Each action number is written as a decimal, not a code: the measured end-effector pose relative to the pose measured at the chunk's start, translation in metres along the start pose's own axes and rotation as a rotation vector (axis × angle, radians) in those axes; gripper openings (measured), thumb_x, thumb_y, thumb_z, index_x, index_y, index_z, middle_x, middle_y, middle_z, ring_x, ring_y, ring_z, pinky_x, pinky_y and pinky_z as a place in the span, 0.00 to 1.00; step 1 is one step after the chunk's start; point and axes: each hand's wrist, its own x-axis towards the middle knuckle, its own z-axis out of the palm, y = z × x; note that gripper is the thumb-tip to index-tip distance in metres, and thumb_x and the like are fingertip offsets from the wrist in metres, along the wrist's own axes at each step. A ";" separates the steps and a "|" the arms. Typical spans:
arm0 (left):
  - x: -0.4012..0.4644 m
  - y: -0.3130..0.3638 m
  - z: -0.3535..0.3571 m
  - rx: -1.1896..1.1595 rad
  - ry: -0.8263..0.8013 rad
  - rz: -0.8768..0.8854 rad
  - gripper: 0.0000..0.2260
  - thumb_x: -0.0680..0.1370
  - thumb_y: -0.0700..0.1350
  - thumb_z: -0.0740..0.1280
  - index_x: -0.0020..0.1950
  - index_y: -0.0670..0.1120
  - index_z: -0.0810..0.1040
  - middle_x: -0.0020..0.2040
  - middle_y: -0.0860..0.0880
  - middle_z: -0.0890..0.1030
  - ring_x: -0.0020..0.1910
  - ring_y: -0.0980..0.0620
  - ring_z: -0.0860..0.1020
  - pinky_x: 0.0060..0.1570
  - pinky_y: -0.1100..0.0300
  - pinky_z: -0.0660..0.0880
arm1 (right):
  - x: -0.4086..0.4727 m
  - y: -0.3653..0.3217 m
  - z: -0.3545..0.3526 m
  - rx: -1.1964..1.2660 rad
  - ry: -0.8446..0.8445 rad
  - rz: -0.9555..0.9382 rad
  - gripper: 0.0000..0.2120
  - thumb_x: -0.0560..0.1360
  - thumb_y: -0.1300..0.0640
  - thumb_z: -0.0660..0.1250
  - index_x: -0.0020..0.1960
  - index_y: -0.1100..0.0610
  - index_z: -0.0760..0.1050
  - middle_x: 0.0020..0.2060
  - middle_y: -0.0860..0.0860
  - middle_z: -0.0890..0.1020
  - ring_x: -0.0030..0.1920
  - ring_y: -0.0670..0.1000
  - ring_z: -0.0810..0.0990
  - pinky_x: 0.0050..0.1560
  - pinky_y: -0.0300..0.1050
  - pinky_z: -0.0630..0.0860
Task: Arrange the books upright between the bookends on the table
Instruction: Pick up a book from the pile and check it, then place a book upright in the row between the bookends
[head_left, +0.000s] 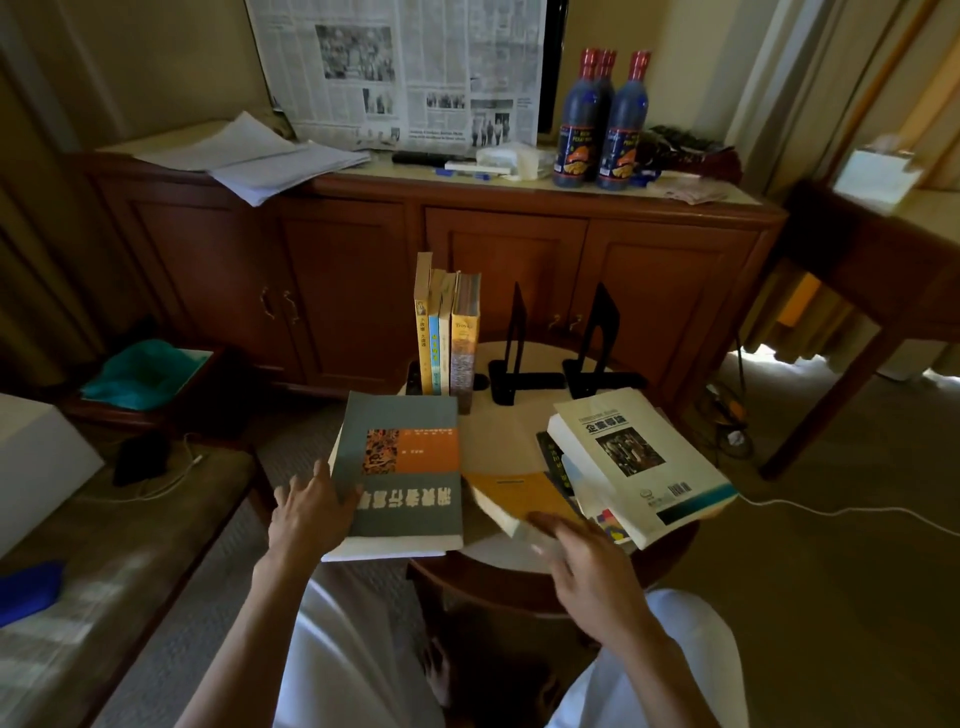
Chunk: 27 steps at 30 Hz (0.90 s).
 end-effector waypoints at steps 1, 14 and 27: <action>-0.006 0.009 -0.002 -0.003 0.058 0.009 0.30 0.79 0.56 0.65 0.76 0.47 0.60 0.69 0.38 0.70 0.68 0.35 0.65 0.64 0.42 0.67 | 0.003 -0.005 -0.010 0.042 0.019 0.027 0.12 0.80 0.56 0.64 0.63 0.49 0.75 0.42 0.35 0.78 0.41 0.31 0.77 0.40 0.31 0.76; -0.015 0.144 0.006 -1.071 -0.348 0.372 0.24 0.79 0.54 0.68 0.73 0.59 0.64 0.63 0.40 0.75 0.57 0.43 0.79 0.52 0.47 0.82 | 0.070 -0.052 -0.100 0.912 0.119 0.399 0.08 0.79 0.54 0.67 0.55 0.55 0.81 0.51 0.55 0.86 0.50 0.53 0.85 0.50 0.54 0.82; 0.010 0.188 0.027 -1.490 -0.670 -0.107 0.15 0.82 0.51 0.63 0.65 0.45 0.72 0.53 0.42 0.79 0.52 0.45 0.79 0.50 0.51 0.79 | 0.095 -0.037 -0.046 0.875 0.249 0.201 0.23 0.75 0.63 0.71 0.67 0.54 0.72 0.58 0.46 0.82 0.60 0.44 0.80 0.54 0.35 0.78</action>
